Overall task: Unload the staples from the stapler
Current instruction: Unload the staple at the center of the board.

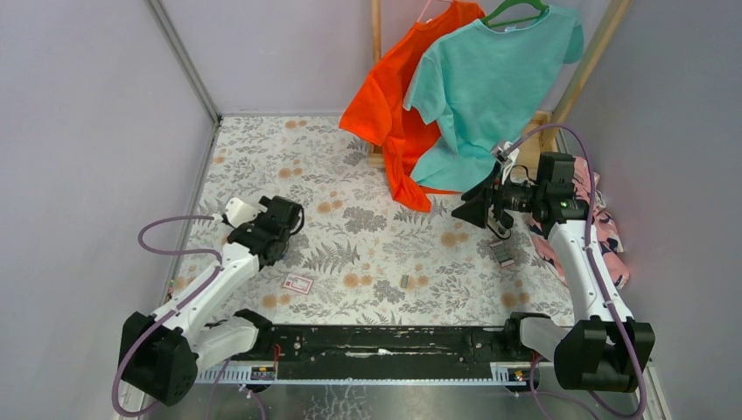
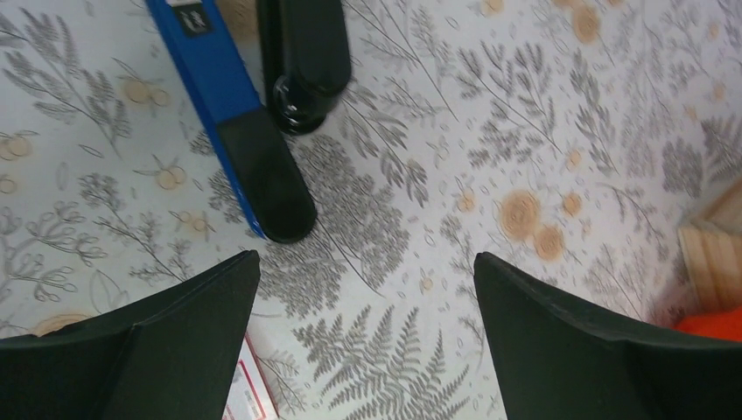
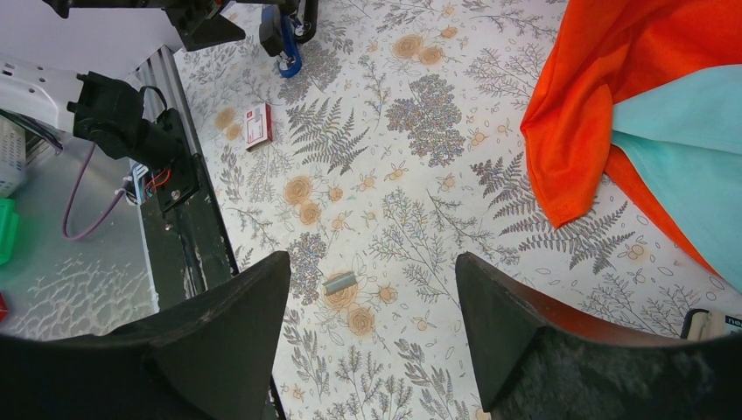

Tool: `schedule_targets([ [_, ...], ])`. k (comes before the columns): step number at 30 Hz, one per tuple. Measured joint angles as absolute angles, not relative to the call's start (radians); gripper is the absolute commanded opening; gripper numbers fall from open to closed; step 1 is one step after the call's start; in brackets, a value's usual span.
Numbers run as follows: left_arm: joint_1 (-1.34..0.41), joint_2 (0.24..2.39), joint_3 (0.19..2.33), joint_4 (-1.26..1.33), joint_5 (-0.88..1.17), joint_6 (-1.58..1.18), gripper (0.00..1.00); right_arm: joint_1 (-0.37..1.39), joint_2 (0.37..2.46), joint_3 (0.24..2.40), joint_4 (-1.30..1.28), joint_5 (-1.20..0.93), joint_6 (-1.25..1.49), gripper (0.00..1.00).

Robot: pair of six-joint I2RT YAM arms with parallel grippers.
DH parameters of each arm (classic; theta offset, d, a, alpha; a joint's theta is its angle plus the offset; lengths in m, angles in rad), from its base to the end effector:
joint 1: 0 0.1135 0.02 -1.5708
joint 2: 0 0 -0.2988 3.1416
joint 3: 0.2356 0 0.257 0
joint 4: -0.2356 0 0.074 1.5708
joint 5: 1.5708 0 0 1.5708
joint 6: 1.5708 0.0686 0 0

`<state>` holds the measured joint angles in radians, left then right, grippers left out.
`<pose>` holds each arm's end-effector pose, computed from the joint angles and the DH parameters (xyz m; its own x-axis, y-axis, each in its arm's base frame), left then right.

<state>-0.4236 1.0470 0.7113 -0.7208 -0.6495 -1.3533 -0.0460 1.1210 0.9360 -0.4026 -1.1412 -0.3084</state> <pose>0.1898 -0.0401 0.2346 -0.2261 -0.7511 -0.6203 -0.7629 0.5325 -0.3667 0.2347 0.0516 0.3387 -0.3040 -0.1126 -0.9460 -0.8700 0.4373 0.2276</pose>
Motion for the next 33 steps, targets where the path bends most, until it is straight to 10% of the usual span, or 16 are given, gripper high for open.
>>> schedule_targets([
  [15,-0.301,1.192,0.71,-0.746,-0.633,-1.367,0.99,-0.046,1.121,0.936,-0.403,-1.14,-0.31,0.77],
  [33,-0.206,1.288,0.677,-0.682,-0.569,-1.363,0.38,-0.046,1.121,0.936,-0.408,-1.126,-0.311,0.77],
])
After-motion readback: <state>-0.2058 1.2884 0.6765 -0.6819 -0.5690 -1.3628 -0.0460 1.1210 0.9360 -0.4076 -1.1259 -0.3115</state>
